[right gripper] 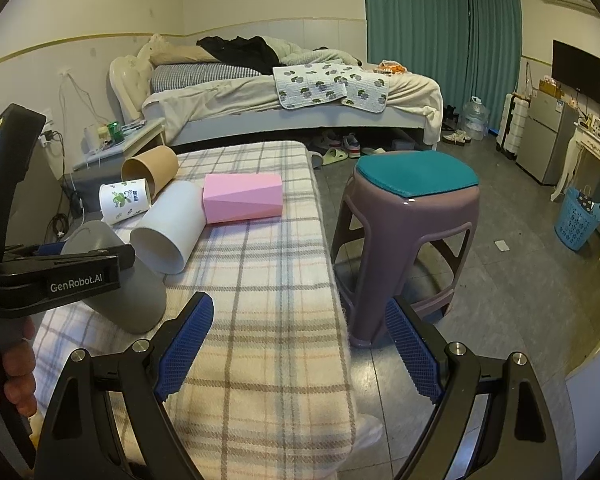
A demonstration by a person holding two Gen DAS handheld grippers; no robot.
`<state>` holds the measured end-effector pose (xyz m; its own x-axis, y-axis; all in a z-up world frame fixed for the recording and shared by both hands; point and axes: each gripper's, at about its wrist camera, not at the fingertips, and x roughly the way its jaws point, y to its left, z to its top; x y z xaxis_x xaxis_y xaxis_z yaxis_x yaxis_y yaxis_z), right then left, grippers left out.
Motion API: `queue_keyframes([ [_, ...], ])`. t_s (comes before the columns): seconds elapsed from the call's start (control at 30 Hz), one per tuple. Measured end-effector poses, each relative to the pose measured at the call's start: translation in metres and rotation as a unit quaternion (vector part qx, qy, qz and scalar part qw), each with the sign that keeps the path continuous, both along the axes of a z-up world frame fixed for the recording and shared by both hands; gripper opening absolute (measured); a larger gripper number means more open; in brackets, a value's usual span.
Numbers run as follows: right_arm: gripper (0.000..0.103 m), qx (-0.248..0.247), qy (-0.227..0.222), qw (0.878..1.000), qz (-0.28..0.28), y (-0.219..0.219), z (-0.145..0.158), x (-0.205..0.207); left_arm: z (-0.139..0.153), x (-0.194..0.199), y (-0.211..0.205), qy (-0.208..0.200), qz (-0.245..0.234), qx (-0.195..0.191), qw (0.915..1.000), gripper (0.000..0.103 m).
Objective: Flip cup upside down
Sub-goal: 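Lower the inverted grey cup onto the table with the left gripper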
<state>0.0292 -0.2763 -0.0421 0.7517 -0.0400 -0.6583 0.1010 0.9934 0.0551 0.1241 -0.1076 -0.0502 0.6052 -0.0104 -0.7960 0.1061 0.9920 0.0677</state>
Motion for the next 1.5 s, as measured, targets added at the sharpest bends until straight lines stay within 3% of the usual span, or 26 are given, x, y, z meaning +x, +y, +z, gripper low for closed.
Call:
queue_keyframes([
  [0.57, 0.088, 0.009, 0.013, 1.0, 0.008, 0.004, -0.009, 0.003, -0.012, 0.003, 0.002, 0.024, -0.005, -0.032, 0.9992, 0.076],
  [0.77, 0.088, 0.011, 0.013, 1.0, 0.009, 0.005, -0.008, 0.003, -0.009, 0.0, 0.001, 0.01, -0.012, -0.035, 0.9993, 0.085],
  [0.93, 0.088, 0.011, 0.005, 1.0, 0.009, 0.006, -0.003, 0.0, 0.002, -0.008, 0.0, -0.024, -0.008, -0.006, 0.9997, 0.089],
  [1.27, 0.088, 0.002, -0.036, 0.999, 0.028, 0.019, 0.018, -0.018, 0.045, -0.034, 0.027, -0.087, -0.005, -0.049, 0.995, 0.09],
  [1.43, 0.088, 0.004, -0.068, 0.997, 0.032, 0.027, 0.033, -0.032, 0.069, -0.064, 0.054, -0.136, 0.0, -0.047, 0.9896, 0.092],
  [1.5, 0.099, 0.009, -0.084, 0.996, 0.032, 0.031, 0.039, -0.039, 0.074, -0.077, 0.066, -0.153, 0.009, -0.039, 0.9875, 0.1],
])
